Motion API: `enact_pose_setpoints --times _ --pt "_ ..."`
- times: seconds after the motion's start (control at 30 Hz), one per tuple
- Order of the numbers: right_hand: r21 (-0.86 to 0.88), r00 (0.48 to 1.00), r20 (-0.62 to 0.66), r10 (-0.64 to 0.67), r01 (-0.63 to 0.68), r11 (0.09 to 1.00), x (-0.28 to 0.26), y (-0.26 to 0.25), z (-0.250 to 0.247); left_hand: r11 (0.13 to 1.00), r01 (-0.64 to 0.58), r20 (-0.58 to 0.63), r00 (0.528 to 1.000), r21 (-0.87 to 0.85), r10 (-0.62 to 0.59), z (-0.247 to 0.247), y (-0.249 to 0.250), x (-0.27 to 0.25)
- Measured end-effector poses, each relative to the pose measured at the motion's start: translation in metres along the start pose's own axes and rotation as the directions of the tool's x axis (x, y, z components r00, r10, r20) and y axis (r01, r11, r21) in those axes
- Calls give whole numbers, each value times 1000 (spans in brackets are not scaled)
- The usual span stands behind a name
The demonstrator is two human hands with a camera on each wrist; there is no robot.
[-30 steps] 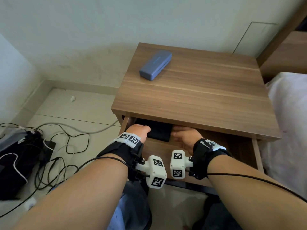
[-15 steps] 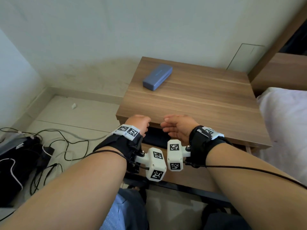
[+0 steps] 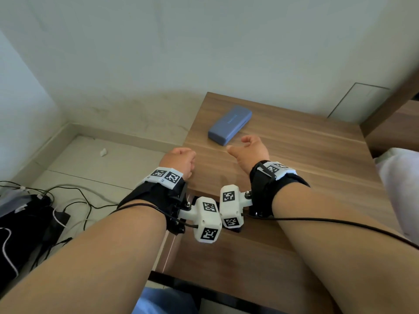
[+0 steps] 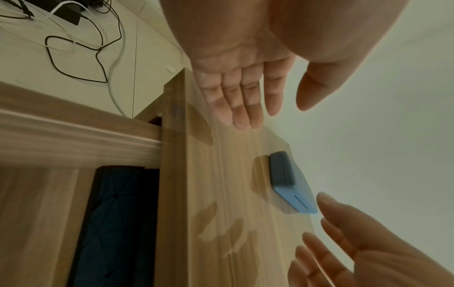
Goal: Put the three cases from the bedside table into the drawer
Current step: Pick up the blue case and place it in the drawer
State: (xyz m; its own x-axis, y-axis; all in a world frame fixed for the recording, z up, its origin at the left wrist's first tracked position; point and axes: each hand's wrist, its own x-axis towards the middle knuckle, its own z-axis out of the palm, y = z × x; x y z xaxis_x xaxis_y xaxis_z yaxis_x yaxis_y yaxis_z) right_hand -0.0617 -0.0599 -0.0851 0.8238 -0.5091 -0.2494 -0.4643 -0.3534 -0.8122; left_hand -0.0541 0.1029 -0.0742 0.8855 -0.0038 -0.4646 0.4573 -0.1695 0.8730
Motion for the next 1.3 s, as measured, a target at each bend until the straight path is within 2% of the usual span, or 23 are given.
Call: enact_pose_setpoints --times 0.13,0.27,0.37,0.5,0.6,0.8,0.93,1.0,1.17,1.3 --pt "-238 999 35 -32 40 971 21 -19 15 999 47 -18 999 -16 -47 -6 -3 22" --pt "-483 991 115 -70 117 868 35 -35 30 991 129 -39 991 -44 -131 -8 -7 33" --pt "-593 986 163 -30 122 796 42 -43 40 987 150 -37 988 -61 -152 -8 -9 38" --pt "-659 975 222 -13 160 735 47 -42 52 989 132 -37 990 -70 -135 -9 -13 40" --pt "-639 979 198 -45 164 751 44 -35 55 992 107 -48 993 -71 -110 -10 -16 40" --pt "-558 995 18 -96 90 825 31 -12 34 998 48 -33 998 -37 -49 -11 -13 32" --pt "-519 998 20 -53 56 853 17 2 17 993 -15 -38 999 118 20 -12 -20 22" --pt "-438 999 12 -42 43 898 6 7 10 991 -17 -25 999 130 21 -12 -19 14" --pt "-138 995 88 -38 50 989 -26 12 -9 988 77 128 990 -135 -60 -11 -16 -11" --pt "-5 974 218 -63 65 998 -53 19 -18 973 95 115 991 -210 -72 -5 -19 -32"
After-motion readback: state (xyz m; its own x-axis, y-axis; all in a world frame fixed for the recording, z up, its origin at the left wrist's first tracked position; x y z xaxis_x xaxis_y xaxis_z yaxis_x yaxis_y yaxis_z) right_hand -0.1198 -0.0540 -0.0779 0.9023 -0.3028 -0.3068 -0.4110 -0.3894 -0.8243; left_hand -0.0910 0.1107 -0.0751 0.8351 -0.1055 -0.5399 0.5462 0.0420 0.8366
